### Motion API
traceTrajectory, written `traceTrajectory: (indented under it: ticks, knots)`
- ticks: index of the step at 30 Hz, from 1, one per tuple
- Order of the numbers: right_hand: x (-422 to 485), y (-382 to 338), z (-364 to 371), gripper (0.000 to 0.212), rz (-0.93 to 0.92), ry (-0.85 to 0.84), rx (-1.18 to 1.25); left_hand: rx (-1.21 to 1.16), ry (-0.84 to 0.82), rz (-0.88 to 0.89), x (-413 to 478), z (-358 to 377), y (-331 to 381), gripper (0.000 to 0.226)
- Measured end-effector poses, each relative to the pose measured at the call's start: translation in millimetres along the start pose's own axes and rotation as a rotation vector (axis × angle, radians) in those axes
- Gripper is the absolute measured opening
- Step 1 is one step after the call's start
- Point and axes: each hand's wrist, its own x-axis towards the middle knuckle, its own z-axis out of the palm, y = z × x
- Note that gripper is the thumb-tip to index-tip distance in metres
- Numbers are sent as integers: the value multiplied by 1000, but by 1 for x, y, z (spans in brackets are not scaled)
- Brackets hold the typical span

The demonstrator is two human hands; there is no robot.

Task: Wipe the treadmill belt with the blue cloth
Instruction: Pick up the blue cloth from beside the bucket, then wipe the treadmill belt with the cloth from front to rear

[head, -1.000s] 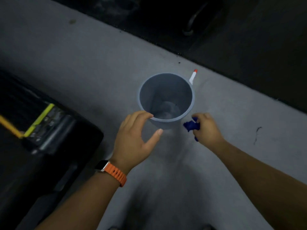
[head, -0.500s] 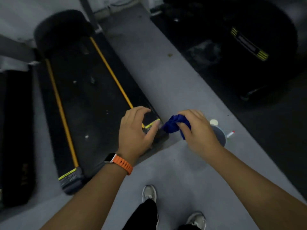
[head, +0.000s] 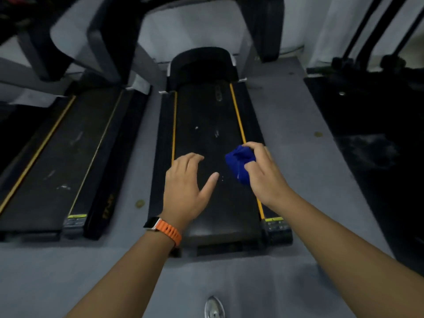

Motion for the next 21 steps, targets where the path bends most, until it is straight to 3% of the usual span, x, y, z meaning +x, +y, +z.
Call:
traceTrajectory:
  ticks: [5, 11, 21]
  knots:
    - [78, -5, 42, 57, 67, 37, -25, 34, -34, -24, 62, -11, -70, 55]
    - [186, -1, 54, 41, 25, 62, -87, 23, -61, -7, 163, 10, -110, 56]
    - [464, -19, 36, 45, -120, 8, -153, 32, -49, -92, 422, 39, -169, 52]
